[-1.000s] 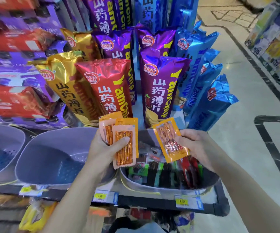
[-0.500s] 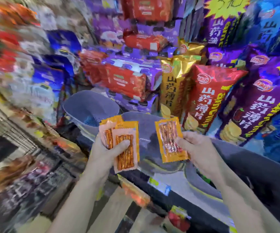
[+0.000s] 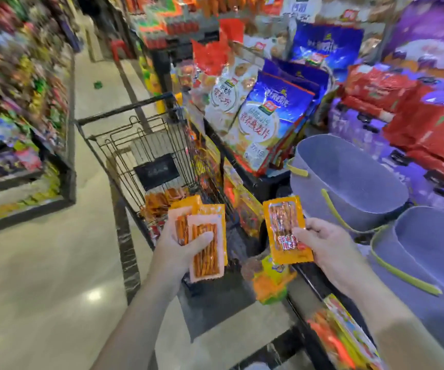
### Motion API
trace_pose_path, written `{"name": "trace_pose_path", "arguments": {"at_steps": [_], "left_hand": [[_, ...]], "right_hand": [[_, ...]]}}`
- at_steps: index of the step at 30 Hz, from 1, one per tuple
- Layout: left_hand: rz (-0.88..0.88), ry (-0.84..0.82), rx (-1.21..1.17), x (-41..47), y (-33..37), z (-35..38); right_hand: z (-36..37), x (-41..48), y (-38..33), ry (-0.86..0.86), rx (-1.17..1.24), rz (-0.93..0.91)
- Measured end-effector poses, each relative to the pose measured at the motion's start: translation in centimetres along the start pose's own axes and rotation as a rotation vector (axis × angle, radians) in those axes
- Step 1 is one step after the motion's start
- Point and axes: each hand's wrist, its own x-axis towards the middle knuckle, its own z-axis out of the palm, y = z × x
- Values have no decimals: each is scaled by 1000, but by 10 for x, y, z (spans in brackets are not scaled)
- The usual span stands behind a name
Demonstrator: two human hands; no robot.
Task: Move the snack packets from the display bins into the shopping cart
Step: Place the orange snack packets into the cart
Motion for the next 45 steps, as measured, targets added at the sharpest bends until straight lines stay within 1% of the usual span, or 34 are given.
{"name": "trace_pose_path", "arguments": {"at_steps": [6,9,13,17,19,23,27,30,32,36,38,41,45], "left_hand": [[-16,196,-6,25,-9,-79],[-57,258,-34,43,-13,-98],[-95,327,-6,84,-19,-117],[-127,383,10,147,-21,-130],[-153,413,12,183,-21,-134],[-242,468,37,249,-23,-139],[-325,526,42,314,-30,-149],[-393,548,33,361,-42,-160],[-438,559,27,395,-56,-168],[-497,551,53,462,-100,-189],[-523,544,62,493,-132,-198],[-565,585,83,533,-184,-210],[-591,626,56,579,-252,-219]], "right_hand": [[79,74,10,-176,-129,38],[104,110,19,-221,-168,41],[137,167,29,-272,-218,71],[170,235,37,-273,-218,97],[186,275,39,-305,-230,131],[219,351,42,-376,-245,204],[257,419,51,-412,-326,229],[281,459,68,-424,-342,298],[296,485,84,-418,-371,338],[323,531,130,-345,-369,376],[334,555,161,-330,-357,416],[349,588,210,-295,-362,462],[363,624,280,-259,-364,453]]}}
